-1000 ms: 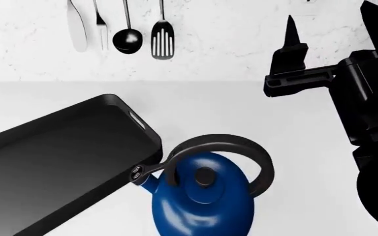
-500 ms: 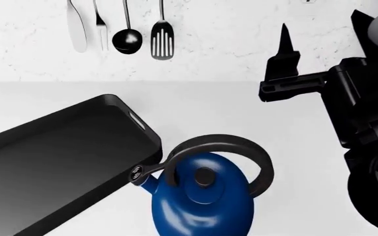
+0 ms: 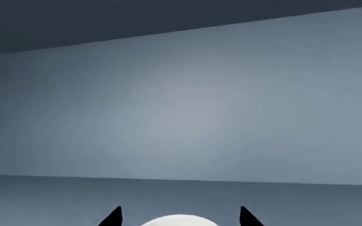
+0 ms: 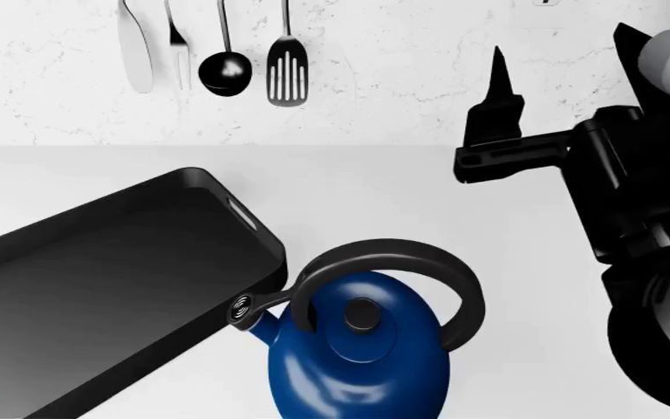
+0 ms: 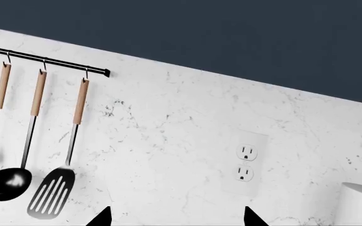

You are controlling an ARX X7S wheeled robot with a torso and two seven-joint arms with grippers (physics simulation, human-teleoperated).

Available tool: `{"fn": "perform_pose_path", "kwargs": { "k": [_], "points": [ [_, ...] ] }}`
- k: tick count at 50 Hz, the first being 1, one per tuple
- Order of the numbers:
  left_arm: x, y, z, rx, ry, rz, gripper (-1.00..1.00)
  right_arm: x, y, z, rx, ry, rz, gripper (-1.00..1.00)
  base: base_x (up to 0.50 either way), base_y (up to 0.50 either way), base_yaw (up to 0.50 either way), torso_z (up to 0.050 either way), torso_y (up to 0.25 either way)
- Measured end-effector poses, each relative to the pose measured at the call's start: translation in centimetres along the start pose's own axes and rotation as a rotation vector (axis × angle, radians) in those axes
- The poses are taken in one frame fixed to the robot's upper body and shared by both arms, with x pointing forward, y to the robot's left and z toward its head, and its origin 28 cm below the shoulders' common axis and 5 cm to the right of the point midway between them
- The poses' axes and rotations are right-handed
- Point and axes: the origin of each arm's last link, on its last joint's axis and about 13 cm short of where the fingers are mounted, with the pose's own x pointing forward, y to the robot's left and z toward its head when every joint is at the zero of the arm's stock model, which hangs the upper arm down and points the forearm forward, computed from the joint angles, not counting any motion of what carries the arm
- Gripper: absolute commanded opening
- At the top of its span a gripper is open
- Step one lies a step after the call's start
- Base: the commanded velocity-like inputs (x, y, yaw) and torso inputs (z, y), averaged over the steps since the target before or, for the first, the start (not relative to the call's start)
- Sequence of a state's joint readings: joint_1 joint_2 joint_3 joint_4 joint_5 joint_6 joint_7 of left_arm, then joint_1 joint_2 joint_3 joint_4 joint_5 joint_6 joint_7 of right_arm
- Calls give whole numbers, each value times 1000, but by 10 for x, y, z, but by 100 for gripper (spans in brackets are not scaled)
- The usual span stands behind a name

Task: Pick the kettle from the counter and place it on the tray. Then pick the mug from the cabinet and place it on the tray. Then close the cabinet doors.

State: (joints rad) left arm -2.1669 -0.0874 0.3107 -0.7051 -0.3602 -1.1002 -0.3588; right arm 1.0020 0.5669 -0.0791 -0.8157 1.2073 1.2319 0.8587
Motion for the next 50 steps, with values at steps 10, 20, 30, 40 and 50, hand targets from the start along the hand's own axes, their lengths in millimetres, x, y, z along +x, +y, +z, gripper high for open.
{"fn": "perform_pose_path", "kwargs": {
  "k": [10, 20, 30, 40, 50],
  "points": [
    [0, 1, -5, -27, -62, -6, -100, 1, 1, -2, 3, 4, 2, 100, 0, 0, 0, 0, 0],
    [-1, 2, -7, -57, -93, -17, -100, 2, 2, -3, 5, 5, 5, 100, 0, 0, 0, 0, 0],
    [0, 6, -1, -101, -17, -35, -100, 2, 3, -4, 7, 7, 7, 100, 1, 1, 1, 0, 0],
    [-6, 13, 10, -140, 14, -61, -100, 0, 3, -3, 7, 5, 6, 100, -316, 1, 0, 0, 0],
    [-11, 21, 14, -139, 31, -52, -100, -2, 3, 0, 5, 1, 6, 100, -377, 1, 0, 0, 0]
  ]
}}
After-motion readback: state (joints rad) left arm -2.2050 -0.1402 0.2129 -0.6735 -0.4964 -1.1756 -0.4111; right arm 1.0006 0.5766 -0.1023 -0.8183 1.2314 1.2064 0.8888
